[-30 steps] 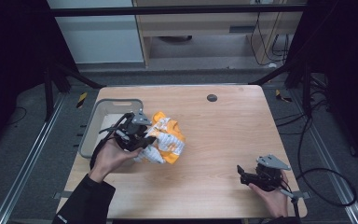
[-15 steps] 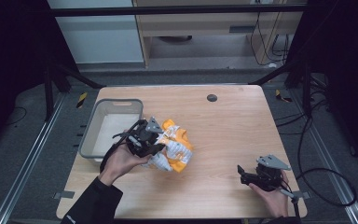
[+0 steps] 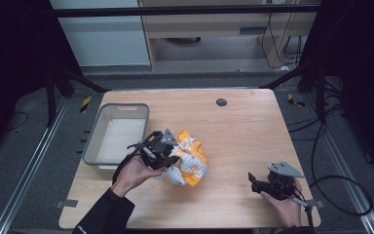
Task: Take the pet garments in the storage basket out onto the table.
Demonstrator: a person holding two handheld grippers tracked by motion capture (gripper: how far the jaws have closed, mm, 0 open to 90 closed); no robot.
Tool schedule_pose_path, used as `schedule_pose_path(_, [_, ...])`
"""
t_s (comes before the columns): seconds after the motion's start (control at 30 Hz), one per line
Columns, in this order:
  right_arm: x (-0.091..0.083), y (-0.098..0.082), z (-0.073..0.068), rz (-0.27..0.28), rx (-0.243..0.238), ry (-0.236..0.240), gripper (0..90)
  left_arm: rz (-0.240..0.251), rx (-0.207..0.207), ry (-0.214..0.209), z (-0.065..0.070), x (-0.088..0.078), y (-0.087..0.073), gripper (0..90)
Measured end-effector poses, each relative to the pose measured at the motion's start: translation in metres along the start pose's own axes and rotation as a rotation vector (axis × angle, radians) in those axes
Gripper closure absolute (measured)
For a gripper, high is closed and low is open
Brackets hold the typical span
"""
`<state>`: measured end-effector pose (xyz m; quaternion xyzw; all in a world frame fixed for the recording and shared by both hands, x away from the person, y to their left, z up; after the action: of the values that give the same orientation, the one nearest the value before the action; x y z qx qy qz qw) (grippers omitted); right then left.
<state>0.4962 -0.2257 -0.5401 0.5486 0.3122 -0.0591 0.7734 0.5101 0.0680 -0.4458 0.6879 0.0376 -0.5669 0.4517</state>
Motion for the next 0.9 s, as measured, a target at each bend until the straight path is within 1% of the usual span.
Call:
schedule_pose_path(0.03, [0.0,0.0,0.0,-0.001,0.0,0.0,8.0,-0.007,0.004,0.005,0.0,0.005,-0.001,80.3])
schedule_pose_path(0.07, [0.0,0.0,0.0,-0.001,0.0,0.0,8.0,-0.007,0.004,0.005,0.0,0.005,-0.001,80.3])
schedule_pose_path(0.1, [0.001,0.0,0.001,0.0,-0.008,-0.003,8.0,-0.013,0.006,0.003,0.002,0.009,-0.002,80.3])
schedule_pose_path(0.23, [0.001,0.0,0.0,0.0,-0.008,-0.004,8.0,-0.019,0.011,0.0,0.005,0.015,-0.004,80.3])
schedule_pose_path(0.3, [0.001,-0.001,0.001,0.0,-0.012,-0.006,8.0,-0.026,0.017,-0.012,0.009,0.021,-0.005,80.3])
schedule_pose_path(0.37, [0.001,-0.001,0.0,-0.001,-0.009,-0.004,8.0,-0.029,0.021,-0.015,0.011,0.024,-0.005,80.3])
schedule_pose_path(0.73, [0.001,-0.001,0.0,-0.004,-0.012,-0.003,8.0,-0.038,0.028,-0.041,0.021,0.04,-0.008,80.1])
schedule_pose_path(0.77, [0.001,-0.001,0.0,-0.003,-0.012,-0.003,8.0,-0.043,0.031,-0.048,0.023,0.043,-0.009,80.1])
schedule_pose_path(0.9, [0.001,-0.001,0.0,-0.004,-0.012,-0.002,8.0,-0.054,0.036,-0.054,0.025,0.049,-0.012,79.8])
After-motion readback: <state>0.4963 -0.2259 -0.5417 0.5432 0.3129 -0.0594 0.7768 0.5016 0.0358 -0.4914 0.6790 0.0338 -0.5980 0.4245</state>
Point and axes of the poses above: each handheld gripper's, and its own axes: x roughly forward along the jaws, y roughly out of its top, z roughly to its right, the point moved 10 cm from there along x, roughly forward along the jaws, and after that the axes turned 13 degrees about -x, right-handed, at the moved point
